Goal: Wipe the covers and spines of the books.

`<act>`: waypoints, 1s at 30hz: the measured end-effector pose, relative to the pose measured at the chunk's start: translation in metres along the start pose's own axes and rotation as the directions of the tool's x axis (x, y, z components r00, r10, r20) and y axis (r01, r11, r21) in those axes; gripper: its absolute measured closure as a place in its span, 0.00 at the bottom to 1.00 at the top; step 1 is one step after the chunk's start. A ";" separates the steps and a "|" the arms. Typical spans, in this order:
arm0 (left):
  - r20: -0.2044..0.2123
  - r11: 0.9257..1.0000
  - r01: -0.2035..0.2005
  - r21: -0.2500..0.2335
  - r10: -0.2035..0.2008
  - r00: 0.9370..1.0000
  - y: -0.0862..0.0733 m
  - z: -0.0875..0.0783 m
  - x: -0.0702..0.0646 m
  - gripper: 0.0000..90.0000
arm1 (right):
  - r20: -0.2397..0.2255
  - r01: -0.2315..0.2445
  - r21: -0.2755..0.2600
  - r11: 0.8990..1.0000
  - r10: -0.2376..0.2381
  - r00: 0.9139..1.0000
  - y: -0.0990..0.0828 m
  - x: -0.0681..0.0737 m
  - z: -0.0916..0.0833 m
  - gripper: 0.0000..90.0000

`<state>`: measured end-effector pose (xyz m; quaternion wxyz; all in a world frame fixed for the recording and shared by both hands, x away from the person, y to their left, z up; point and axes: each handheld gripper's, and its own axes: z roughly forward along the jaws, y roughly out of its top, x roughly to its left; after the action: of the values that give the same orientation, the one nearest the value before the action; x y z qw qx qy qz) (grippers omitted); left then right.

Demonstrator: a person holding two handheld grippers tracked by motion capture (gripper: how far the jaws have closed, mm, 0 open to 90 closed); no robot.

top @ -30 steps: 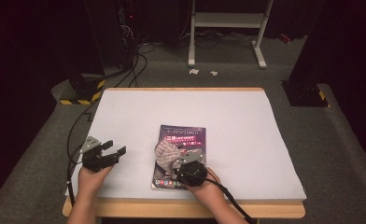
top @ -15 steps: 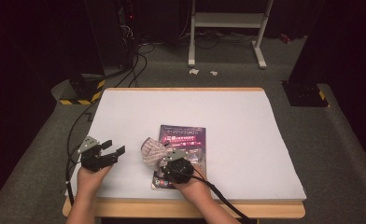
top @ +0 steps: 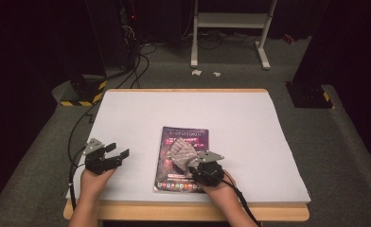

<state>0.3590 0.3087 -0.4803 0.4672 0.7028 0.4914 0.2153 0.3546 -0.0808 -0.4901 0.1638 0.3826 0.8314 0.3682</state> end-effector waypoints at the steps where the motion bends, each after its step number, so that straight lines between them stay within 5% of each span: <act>1: 0.001 1.000 0.000 0.002 0.000 1.000 0.000 0.000 0.000 0.33 | 0.010 -0.009 0.000 1.000 0.009 1.000 -0.002 -0.004 -0.003 0.66; 7: 0.007 1.000 -0.003 0.003 0.003 1.000 0.000 0.001 -0.001 0.33 | 0.056 -0.054 0.000 0.999 0.054 0.997 -0.015 -0.028 -0.019 0.66; 14: 0.006 1.000 -0.012 0.005 0.012 1.000 0.000 0.001 -0.001 0.33 | 0.079 -0.067 0.002 0.998 0.067 0.995 -0.016 -0.037 -0.021 0.66; 30: 0.013 1.000 -0.011 0.003 0.011 1.000 0.000 0.002 -0.001 0.34 | 0.022 0.015 0.008 1.000 -0.015 1.000 0.008 -0.003 0.007 0.66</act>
<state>0.3598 0.3068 -0.4813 0.4680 0.7076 0.4847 0.2128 0.3644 -0.0768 -0.4890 0.1741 0.3809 0.8340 0.3594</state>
